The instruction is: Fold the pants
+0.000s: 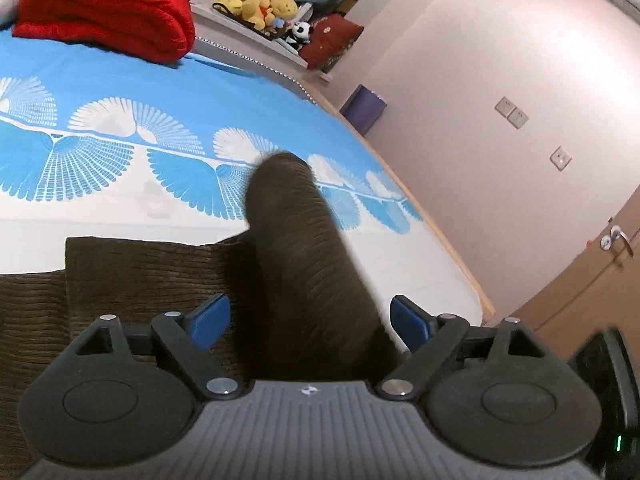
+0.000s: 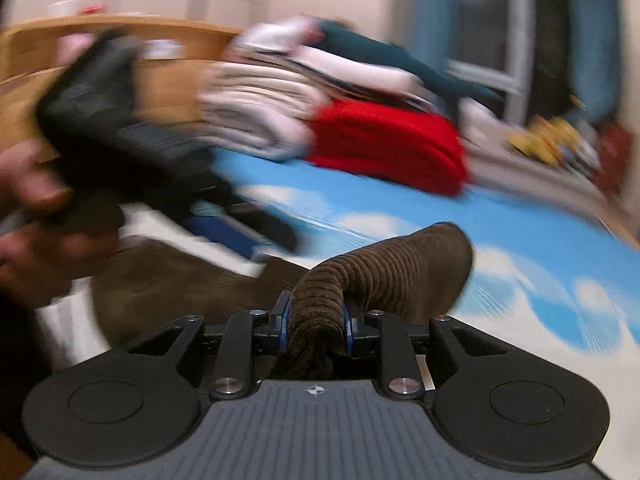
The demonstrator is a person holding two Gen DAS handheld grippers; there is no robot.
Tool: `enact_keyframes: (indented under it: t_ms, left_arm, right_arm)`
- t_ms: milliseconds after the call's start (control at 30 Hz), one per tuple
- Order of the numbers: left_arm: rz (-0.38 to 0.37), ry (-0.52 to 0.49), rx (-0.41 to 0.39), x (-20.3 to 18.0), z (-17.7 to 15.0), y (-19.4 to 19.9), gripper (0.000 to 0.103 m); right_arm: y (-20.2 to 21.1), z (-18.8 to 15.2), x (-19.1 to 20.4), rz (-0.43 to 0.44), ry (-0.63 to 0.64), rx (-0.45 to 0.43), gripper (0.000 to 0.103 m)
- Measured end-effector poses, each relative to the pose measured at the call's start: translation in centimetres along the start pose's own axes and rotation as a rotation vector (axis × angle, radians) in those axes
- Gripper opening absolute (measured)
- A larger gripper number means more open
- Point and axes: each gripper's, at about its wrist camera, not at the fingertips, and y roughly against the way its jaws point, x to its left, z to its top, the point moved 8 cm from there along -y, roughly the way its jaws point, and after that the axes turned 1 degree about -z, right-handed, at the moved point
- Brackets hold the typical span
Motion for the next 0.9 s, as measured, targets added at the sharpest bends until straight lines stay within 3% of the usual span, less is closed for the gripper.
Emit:
enact_keyframes:
  t_ms: [167,200,233,267,333,467,567,633,733,800,900]
  left_arm:
    - [0.089,0.03,0.023,2.0,-0.2,-0.2,0.087]
    - [0.128,0.038,0.042,2.6,-0.4,-0.4,0.076]
    - [0.192,0.036,0.074,3.6,-0.8,-0.9,0.049]
    - [0.248,0.026,0.095,4.4,-1.1,-1.2,0.036]
    - [0.292,0.027,0.131,5.5,-1.6,-1.6,0.025]
    - [0.317,-0.013,0.131,5.4,-1.8,-1.5,0.02]
    - [0.312,-0.023,0.102,5.2,-1.2,-0.4,0.019]
    - [0.318,-0.019,0.071,5.6,-0.8,1.0,0.018]
    - [0.331,-0.016,0.018,6.8,0.1,4.0,0.018]
    - [0.343,-0.023,-0.028,7.7,0.5,7.0,0.018]
    - [0.363,-0.016,-0.093,9.2,0.4,11.7,0.018]
  right_arm:
    - [-0.6,0.5,5.7,0.142,0.159,-0.005,0.025]
    - [-0.9,0.4,6.3,0.16,0.169,0.001,0.025]
    - [-1.0,0.4,6.9,0.17,0.175,0.01,0.025]
    - [-1.2,0.2,7.2,0.175,0.182,0.02,0.025]
    - [-2.0,-0.1,7.6,0.175,0.186,0.049,0.025]
    - [-3.1,-0.2,8.1,0.178,0.186,0.083,0.026]
    - [-3.6,0.6,8.1,0.206,0.12,0.077,0.034]
    - [-3.1,1.7,6.7,0.271,-0.03,0.061,0.04]
    - [-2.4,3.5,4.2,0.362,-0.278,0.013,0.04]
    - [-2.6,4.0,2.2,0.365,-0.409,-0.001,0.042]
    - [-3.7,3.7,-0.1,0.303,-0.527,0.01,0.043]
